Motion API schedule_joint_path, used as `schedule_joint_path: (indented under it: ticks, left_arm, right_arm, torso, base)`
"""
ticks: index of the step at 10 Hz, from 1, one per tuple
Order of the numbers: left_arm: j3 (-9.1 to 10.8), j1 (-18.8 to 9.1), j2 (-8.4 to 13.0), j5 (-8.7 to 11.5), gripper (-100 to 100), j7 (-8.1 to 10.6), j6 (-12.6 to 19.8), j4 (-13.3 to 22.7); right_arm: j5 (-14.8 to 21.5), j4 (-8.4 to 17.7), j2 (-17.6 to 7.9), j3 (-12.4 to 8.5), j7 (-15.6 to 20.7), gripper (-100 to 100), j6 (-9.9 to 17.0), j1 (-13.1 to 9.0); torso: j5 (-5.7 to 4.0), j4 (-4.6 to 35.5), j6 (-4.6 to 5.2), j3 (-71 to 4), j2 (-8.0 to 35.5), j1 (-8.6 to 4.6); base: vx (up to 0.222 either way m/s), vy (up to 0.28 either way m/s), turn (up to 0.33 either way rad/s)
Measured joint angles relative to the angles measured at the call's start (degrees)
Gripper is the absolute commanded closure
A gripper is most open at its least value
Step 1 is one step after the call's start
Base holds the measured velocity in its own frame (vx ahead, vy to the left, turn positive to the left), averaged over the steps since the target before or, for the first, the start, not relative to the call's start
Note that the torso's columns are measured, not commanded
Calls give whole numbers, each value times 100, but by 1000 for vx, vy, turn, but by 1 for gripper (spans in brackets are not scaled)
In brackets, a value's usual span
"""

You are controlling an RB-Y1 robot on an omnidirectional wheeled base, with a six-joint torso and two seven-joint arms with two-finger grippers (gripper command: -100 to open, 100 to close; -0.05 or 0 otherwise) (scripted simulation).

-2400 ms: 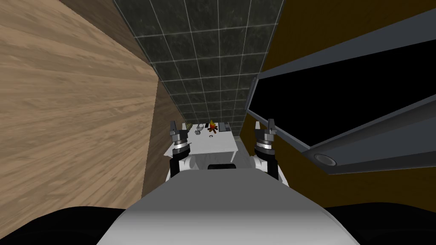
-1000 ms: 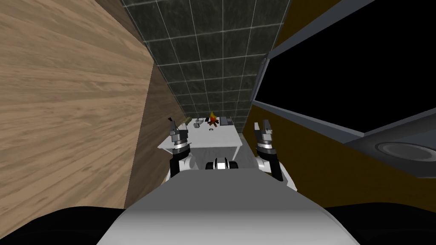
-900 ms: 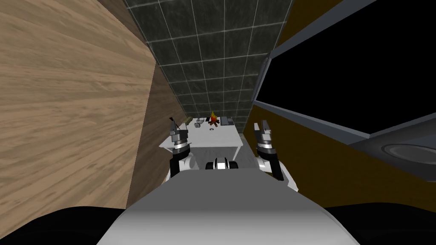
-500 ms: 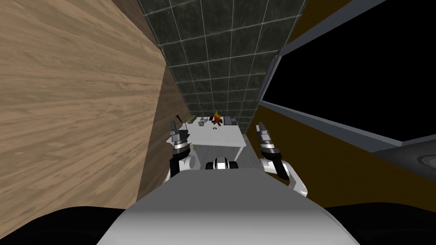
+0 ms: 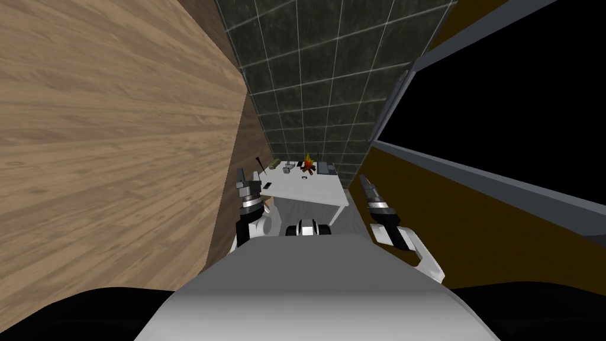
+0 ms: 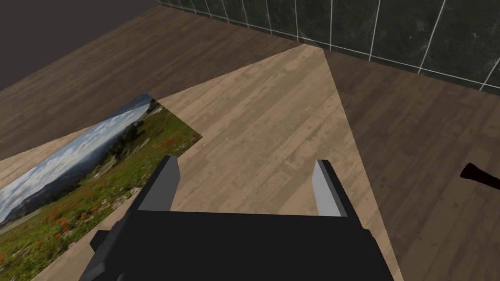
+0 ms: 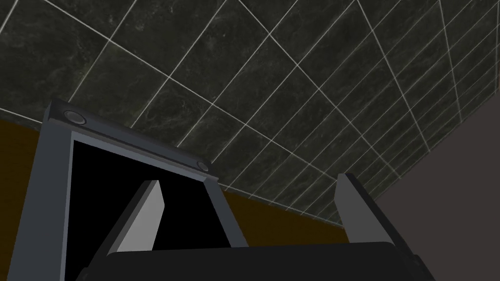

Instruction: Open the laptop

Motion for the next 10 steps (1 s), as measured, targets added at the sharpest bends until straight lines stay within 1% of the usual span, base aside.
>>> schedule_joint_path:
  ticks: [1, 2, 3, 4, 5, 6, 7, 8, 9, 10]
  left_arm:
    - [1, 1, 0, 0, 0, 0, 0, 0]
    - [0, 0, 0, 0, 0, 0, 0, 0]
    - [0, 0, 0, 0, 0, 0, 0, 0]
    - [1, 1, 0, 0, 0, 0, 0, 0]
    - [0, 0, 0, 0, 0, 0, 0, 0]
    - [0, 0, 0, 0, 0, 0, 0, 0]
    - [1, 1, 0, 0, 0, 0, 0, 0]
    - [0, 1, 0, 0, 0, 0, 0, 0]
    - [0, 1, 0, 0, 0, 0, 0, 0]
    - [1, 1, 0, 0, 0, 0, 0, 0]
  right_arm:
    - [119, 32, -26, -68, 67, -100, 86, -15]
    - [270, 80, -108, -204, 116, -100, 240, -53]
    - [441, 170, -115, -353, 234, -100, 353, -14]
    - [576, 247, -109, -420, 323, -100, 391, -11]
    - [743, 394, -145, -542, 418, -100, 453, -54]
    - [906, 534, -167, -726, 545, -100, 516, -16]
    - [1036, 560, -197, -797, 613, -100, 605, -12]
    - [1218, 666, -165, -896, 737, -100, 674, -15]
    - [1377, 744, -275, -1069, 834, -100, 828, 20]
    - [1496, 771, -290, -1143, 897, -100, 925, 41]
  torso:
    - [0, 0, 5, 0, -1, -3]
    - [0, 0, 1, 0, -1, -2]
    - [1, 0, 0, 0, 0, 3]
    - [0, 0, 6, 0, -1, -3]
    - [-1, 0, 1, -1, -2, -4]
    - [0, 0, 1, 0, -1, 0]
    - [0, 0, 5, -1, -2, -4]
    - [-1, -1, 0, -1, -3, -4]
    - [1, -1, 1, -2, -3, 1]
    - [0, -1, 6, -2, -3, -2]
  base:
    - [-19, 28, 135]
    - [-21, 43, 312]
    - [-14, 30, 114]
    - [-14, 34, 165]
    - [-15, 49, 304]
    - [-6, 34, 121]
    - [-5, 35, 226]
    - [2, 54, 321]
    - [8, 44, 120]
    - [10, 52, 256]
